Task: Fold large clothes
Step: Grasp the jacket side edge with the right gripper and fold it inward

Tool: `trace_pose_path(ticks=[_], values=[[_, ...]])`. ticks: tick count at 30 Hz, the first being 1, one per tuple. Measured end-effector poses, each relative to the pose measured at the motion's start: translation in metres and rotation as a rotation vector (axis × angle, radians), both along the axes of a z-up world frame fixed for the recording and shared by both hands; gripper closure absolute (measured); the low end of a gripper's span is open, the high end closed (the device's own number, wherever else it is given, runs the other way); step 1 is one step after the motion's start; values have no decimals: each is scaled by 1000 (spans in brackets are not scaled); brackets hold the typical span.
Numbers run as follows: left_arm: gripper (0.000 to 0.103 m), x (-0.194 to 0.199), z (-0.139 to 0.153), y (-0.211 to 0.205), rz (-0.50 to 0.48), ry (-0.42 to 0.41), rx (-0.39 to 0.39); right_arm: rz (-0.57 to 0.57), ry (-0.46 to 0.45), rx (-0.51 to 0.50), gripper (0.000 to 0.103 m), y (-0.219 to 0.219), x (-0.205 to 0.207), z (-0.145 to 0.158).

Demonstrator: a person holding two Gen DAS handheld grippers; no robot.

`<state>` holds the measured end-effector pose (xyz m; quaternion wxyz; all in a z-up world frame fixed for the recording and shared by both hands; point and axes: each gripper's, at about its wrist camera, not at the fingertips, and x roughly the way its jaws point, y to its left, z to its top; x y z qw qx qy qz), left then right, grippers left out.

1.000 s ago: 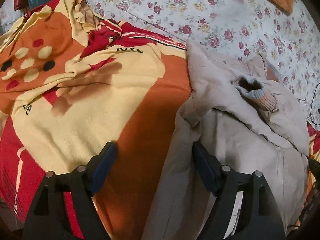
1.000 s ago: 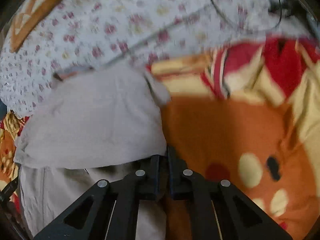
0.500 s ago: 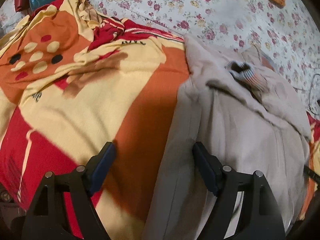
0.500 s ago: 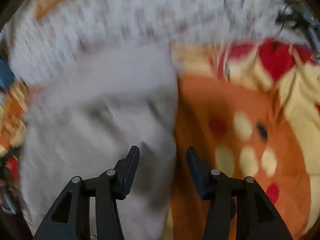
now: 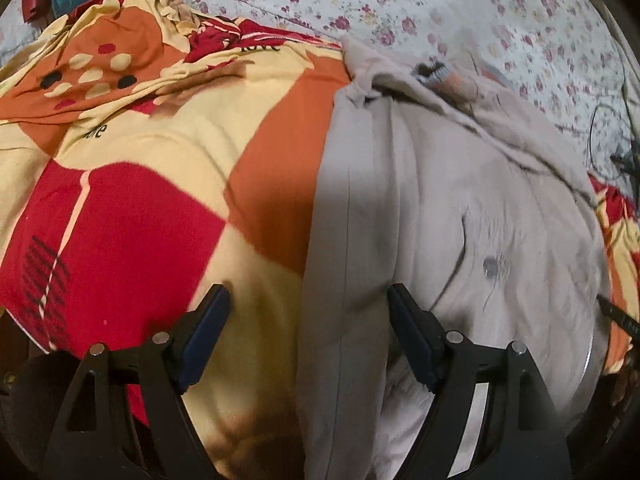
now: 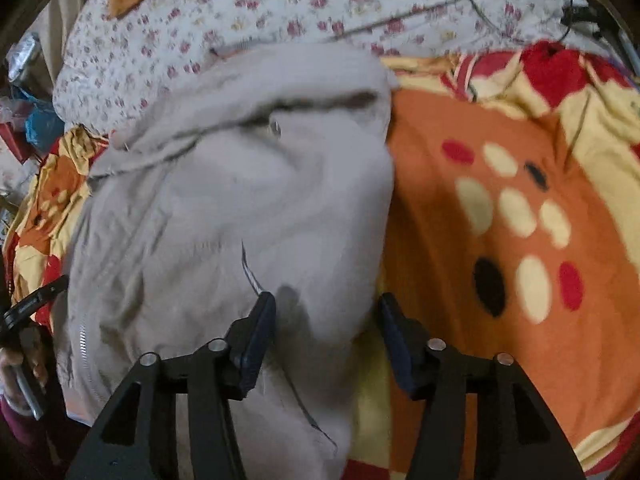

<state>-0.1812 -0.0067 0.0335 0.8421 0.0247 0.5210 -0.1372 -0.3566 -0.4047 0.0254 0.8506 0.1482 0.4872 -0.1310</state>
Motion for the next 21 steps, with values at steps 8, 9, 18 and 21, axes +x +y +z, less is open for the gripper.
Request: trace_pose_path(ticks=[8, 9, 18, 21], values=[[20, -11, -4, 4, 8, -32, 17, -34, 9, -76, 103, -9, -12, 3], [20, -11, -4, 3, 8, -33, 20, -30, 10, -84, 103, -8, -12, 3], [20, -14, -4, 3, 14, -28, 20, -8, -21, 52, 60, 2, -36, 18], [20, -16, -3, 4, 12, -20, 20, 28, 21, 45, 57, 14, -44, 12]])
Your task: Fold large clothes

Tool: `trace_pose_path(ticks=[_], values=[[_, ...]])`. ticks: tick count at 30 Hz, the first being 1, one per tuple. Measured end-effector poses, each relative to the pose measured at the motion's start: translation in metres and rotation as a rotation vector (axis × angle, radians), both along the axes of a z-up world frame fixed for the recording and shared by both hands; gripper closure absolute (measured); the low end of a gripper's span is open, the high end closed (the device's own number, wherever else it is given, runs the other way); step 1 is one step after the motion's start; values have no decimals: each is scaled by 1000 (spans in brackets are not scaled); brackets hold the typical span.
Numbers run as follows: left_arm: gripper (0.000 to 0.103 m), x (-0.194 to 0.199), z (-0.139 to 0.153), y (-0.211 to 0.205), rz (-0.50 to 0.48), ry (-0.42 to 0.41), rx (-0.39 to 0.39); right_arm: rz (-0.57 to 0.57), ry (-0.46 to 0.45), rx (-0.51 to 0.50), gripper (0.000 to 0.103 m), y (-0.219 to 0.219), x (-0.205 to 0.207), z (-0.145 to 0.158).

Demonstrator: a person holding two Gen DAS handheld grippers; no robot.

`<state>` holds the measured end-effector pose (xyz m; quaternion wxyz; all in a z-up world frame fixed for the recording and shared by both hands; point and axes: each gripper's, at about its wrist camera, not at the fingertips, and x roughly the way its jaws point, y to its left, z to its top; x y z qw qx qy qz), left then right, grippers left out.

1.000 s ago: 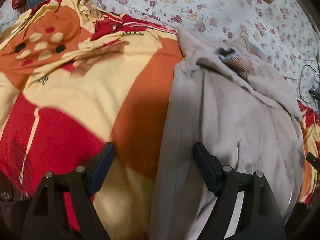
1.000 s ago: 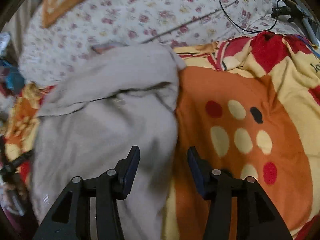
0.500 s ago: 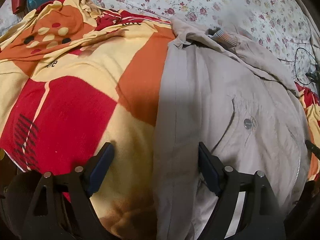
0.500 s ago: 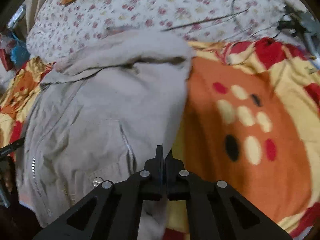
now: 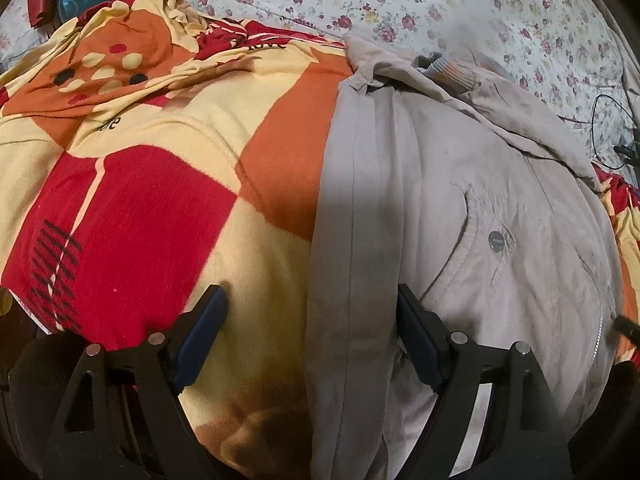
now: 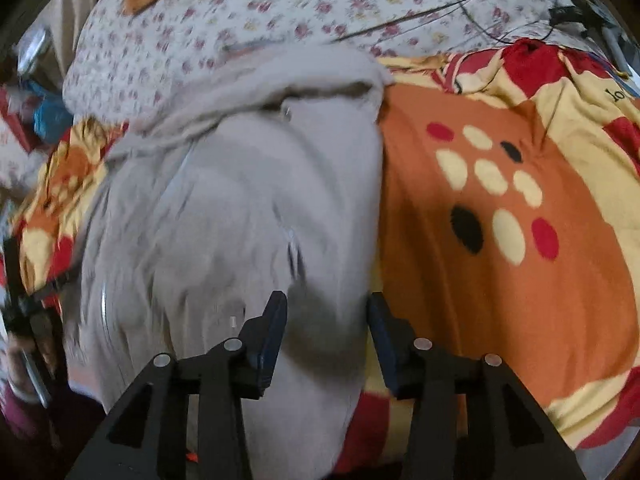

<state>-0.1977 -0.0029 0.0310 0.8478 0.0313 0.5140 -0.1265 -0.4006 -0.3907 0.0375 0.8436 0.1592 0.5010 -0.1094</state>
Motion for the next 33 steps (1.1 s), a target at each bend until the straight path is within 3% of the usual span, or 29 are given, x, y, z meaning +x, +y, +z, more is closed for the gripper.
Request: trace_pose_path(ticks=[3, 7, 13, 14, 15, 17, 23, 25, 26, 28, 29, 33], values=[[20, -6, 3, 6, -7, 9, -20, -1, 4, 48, 45, 3, -10, -3], [20, -17, 3, 11, -40, 24, -23, 1, 17, 82, 44, 7, -19, -11], [20, -35, 3, 5, -93, 21, 33, 11, -14, 91, 47, 12, -23, -15], [20, -37, 3, 5, -95, 28, 28, 19, -18, 80, 55, 14, -23, -14], [20, -38, 2, 6, -95, 34, 23, 25, -17, 54, 76, 16, -23, -14], [20, -39, 1, 7, -91, 42, 18, 40, -22, 14, 96, 18, -24, -12], [20, -47, -1, 10, -102, 63, 6, 4, -18, -14, 98, 7, -34, -8], [20, -50, -2, 11, -107, 77, 0, 17, -16, 3, 97, 9, -35, -8], [20, -52, -2, 12, -109, 87, -9, 16, -22, 50, 89, 9, -38, -7], [20, -56, -4, 14, -110, 106, -18, 21, -17, 151, 68, 8, -42, -10], [20, -57, -5, 15, -108, 114, -18, 32, -6, 178, 49, 9, -43, -12], [20, -64, -8, 20, -105, 139, -28, 103, 66, 154, 47, 27, -51, -21]])
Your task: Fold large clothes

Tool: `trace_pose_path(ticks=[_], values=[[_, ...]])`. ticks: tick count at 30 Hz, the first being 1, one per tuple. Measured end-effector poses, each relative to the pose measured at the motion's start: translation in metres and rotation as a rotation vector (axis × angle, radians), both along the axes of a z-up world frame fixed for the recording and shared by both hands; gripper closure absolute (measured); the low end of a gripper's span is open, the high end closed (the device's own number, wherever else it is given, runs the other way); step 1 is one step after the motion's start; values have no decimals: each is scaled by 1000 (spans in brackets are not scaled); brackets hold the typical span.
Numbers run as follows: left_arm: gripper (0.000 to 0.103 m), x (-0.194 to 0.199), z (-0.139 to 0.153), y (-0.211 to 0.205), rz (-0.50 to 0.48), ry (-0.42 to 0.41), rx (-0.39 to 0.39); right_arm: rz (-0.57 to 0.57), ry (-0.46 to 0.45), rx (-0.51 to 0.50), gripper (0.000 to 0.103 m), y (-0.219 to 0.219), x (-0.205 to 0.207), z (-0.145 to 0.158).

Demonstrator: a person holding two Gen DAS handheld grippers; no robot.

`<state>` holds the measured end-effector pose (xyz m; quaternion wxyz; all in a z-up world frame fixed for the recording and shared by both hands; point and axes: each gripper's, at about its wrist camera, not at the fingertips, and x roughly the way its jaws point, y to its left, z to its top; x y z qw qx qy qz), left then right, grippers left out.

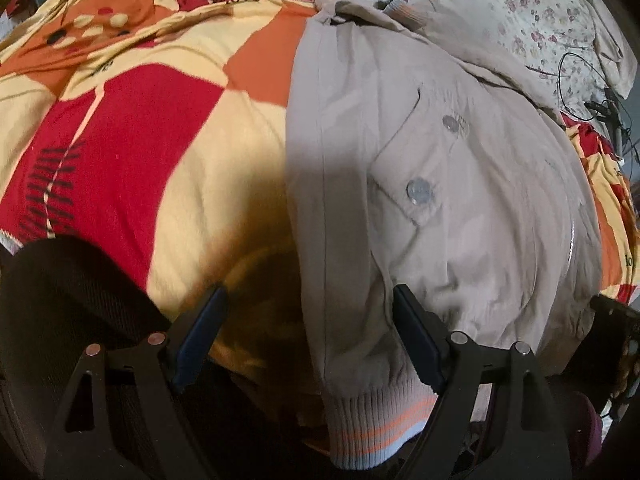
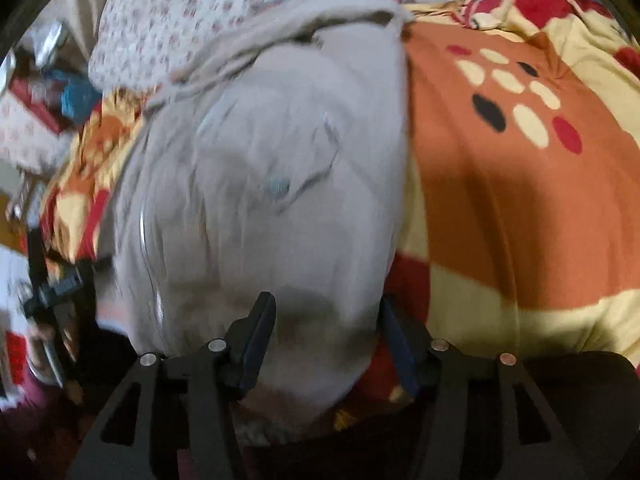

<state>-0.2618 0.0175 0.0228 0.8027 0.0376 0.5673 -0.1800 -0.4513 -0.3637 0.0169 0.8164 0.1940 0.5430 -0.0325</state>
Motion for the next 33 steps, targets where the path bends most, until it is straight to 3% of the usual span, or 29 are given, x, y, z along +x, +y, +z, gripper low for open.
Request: trace_pose_path(ticks=[8, 12, 20, 27, 33], values=[[20, -11, -9, 4, 0, 62, -16, 62, 39, 79, 39, 14, -4, -14], [19, -18, -11, 1, -17, 55, -4, 104, 44, 98, 38, 21, -6, -19], [19, -19, -12, -1, -17, 63, -5, 207, -1, 90, 39, 37, -7, -1], [19, -18, -18, -1, -29, 80, -21, 165, 14, 159, 38, 31, 1, -18], [19, -16, -21, 3, -31, 100, -33, 173, -26, 184, 38, 33, -3, -12]])
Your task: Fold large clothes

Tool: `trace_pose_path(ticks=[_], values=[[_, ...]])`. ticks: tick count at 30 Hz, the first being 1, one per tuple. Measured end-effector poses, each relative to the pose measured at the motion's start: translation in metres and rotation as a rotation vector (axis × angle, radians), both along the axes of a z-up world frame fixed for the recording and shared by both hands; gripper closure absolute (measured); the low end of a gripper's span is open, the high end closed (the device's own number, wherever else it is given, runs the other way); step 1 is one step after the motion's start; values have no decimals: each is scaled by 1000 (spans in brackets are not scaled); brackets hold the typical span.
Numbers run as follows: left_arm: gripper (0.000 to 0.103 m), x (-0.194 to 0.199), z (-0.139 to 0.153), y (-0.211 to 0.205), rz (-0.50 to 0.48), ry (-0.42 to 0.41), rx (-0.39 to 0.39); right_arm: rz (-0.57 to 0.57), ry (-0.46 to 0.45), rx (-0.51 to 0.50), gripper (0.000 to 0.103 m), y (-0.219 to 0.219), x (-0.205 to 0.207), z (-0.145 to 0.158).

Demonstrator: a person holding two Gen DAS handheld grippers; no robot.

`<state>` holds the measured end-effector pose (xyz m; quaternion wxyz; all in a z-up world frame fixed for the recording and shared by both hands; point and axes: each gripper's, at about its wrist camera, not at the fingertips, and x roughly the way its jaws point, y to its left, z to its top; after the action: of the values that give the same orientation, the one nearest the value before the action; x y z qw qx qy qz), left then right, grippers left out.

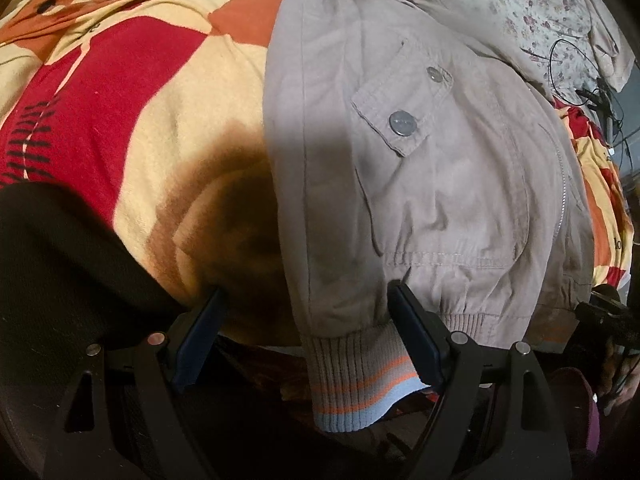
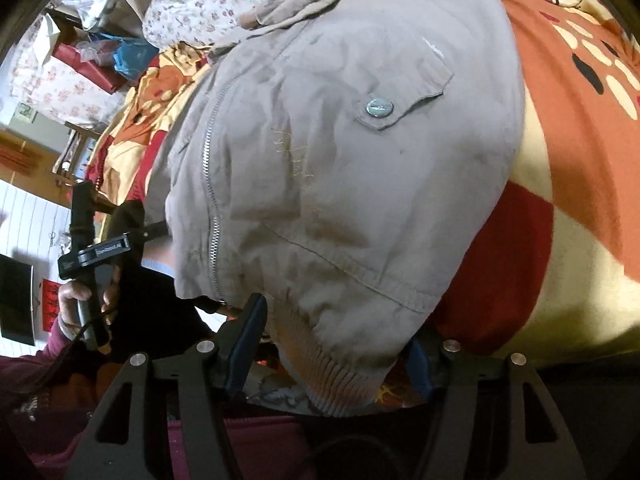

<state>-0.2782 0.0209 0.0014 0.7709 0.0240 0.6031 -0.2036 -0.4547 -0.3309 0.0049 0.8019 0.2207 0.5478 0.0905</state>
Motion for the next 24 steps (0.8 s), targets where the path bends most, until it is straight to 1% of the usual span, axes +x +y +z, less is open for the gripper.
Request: trace_pose_path(ticks=[2, 5, 6, 8, 9, 11, 14, 15, 16, 17, 19, 20, 22, 23, 24], values=[[19, -1, 2, 2, -2, 7, -10, 16, -32, 17, 39, 0, -2, 8], [20, -2, 2, 4, -1, -5, -12, 17, -69, 49, 43, -2, -2, 14], [19, -2, 3, 4, -1, -6, -10, 14, -62, 46, 45, -2, 0, 11], [19, -3, 3, 4, 1, -3, -7, 10, -17, 18, 50, 1, 4, 1], [20, -3, 4, 4, 3, -1, -9, 22, -7, 3, 50, 5, 5, -2], [20, -3, 6, 4, 6, 0, -15, 45, -16, -14, 50, 10, 5, 1], [20, -3, 5, 3, 9, 3, -16, 36, -6, -15, 50, 9, 6, -2], [20, -3, 6, 3, 7, 4, -16, 31, 3, -30, 53, 10, 6, -3], [20, -2, 6, 3, 3, 4, -18, 33, 1, -48, 55, 12, 4, 2], [20, -3, 7, 4, -1, 2, -24, 41, -19, -41, 58, 11, 2, 9], [20, -4, 7, 5, 0, -4, -29, 56, -57, -14, 60, 9, -1, 21], [20, -4, 6, 5, 3, -2, -29, 63, -71, -20, 61, 8, -2, 25], [21, -4, 5, 5, 2, 1, -32, 66, -42, -19, 61, 9, 1, 18], [22, -5, 4, 3, -3, 2, -32, 64, -17, -12, 58, 10, 3, 11], [22, -6, 3, 2, -10, 4, -34, 59, 17, -7, 58, 11, 5, 1]])
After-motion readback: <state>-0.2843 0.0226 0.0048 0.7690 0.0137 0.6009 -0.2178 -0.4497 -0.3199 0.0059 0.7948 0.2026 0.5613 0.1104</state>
